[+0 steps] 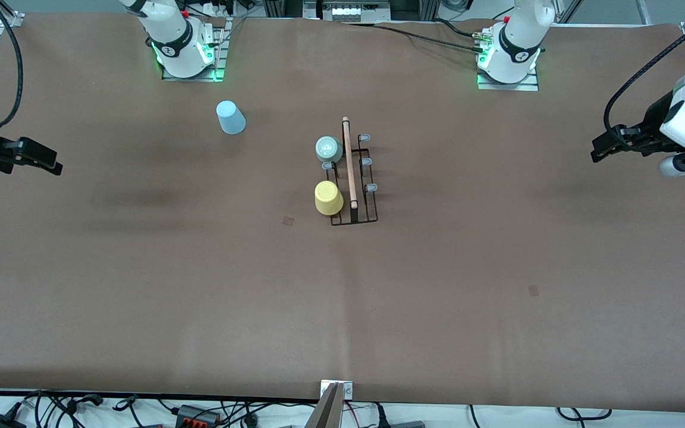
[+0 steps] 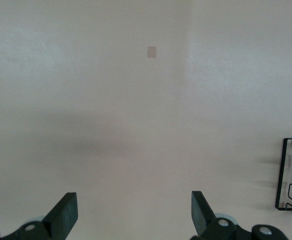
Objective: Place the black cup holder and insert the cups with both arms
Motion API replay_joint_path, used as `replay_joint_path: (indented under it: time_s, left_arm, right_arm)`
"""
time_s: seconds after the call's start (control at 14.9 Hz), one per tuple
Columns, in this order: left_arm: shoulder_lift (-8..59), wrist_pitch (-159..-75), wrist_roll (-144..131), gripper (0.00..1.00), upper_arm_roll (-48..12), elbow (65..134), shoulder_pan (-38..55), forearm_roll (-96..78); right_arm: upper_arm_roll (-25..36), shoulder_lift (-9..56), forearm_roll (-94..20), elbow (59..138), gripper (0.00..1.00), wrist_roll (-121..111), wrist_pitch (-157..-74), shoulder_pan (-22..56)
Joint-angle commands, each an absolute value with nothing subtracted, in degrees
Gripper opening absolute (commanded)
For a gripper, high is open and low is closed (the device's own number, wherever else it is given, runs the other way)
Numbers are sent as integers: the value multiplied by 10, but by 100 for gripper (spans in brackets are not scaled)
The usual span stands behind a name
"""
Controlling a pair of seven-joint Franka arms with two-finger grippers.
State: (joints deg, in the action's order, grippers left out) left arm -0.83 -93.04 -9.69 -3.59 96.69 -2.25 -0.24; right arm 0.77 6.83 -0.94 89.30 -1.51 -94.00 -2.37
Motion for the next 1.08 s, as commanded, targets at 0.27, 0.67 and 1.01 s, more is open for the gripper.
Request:
replay_joint_path:
  time_s: [0.27,0.67,1.01]
  left_arm:
    - [-7,-918,-83,100,-29,955,-18,-12]
    - [-6,-918,-83,100,-29,955,-18,-12]
    - [-6,-917,-83,100,-28,955,-18,-12]
  right_arm:
    - [1,75,-1,870,100,-23,-948,-29]
    - [4,71,-1,875,100,-18,-946,-29]
    - [4,34,-1,929,100,-18,-958,-32]
